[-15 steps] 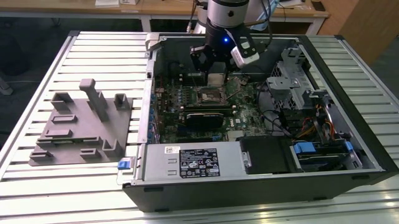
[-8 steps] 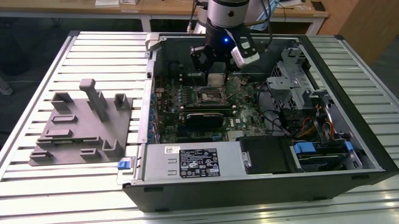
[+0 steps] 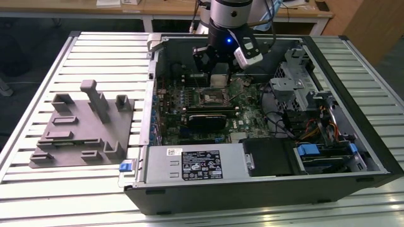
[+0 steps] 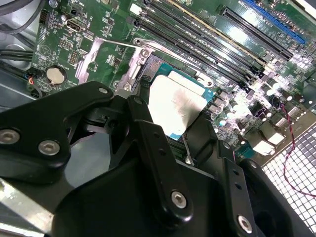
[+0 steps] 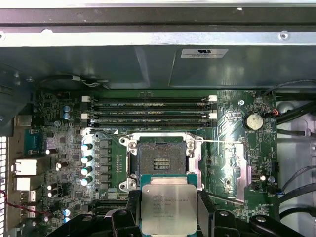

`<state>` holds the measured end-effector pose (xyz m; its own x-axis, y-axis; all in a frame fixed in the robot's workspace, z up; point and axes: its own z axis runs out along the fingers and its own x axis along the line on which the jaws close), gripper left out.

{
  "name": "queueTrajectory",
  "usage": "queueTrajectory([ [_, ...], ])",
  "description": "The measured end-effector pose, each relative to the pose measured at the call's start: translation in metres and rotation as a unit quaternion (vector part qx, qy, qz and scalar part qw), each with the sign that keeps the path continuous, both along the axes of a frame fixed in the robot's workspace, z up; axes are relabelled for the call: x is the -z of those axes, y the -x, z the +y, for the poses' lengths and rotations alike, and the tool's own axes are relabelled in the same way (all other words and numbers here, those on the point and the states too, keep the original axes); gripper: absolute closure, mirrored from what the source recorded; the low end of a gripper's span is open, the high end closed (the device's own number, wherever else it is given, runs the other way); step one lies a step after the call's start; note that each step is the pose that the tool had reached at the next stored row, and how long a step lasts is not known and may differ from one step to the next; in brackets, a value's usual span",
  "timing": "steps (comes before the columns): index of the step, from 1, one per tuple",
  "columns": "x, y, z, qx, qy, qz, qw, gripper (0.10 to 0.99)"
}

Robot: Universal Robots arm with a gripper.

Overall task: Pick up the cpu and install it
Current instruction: 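Place the cpu into insertion slot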

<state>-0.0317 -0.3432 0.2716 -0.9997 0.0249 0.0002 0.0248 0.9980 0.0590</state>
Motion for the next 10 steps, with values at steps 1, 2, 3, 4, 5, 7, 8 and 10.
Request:
queueTrajectory([
  [1, 0.0000, 0.0000, 0.0000, 0.002, 0.0000, 0.0000, 1.0000, 0.545],
  [2, 0.0000, -0.0001, 0.0000, 0.007, 0.0000, 0.0000, 1.0000, 0.545],
  [3, 0.0001, -0.0001, 0.0000, 0.016, 0.0000, 0.0000, 0.9999, 0.545],
  [4, 0.0001, -0.0001, 0.0000, 0.024, 0.0000, 0.0000, 0.9997, 0.545],
  [5, 0.0001, 0.0000, 0.0000, 0.032, 0.0000, 0.0000, 0.9995, 0.545],
  [7, 0.0001, 0.0000, 0.0000, 0.050, 0.0000, 0.0000, 0.9988, 0.545],
  [8, 0.0002, 0.0000, 0.0000, 0.059, 0.0000, 0.0000, 0.9983, 0.545],
  [10, 0.0002, 0.0000, 0.0000, 0.077, 0.0000, 0.0000, 0.9970, 0.545],
])
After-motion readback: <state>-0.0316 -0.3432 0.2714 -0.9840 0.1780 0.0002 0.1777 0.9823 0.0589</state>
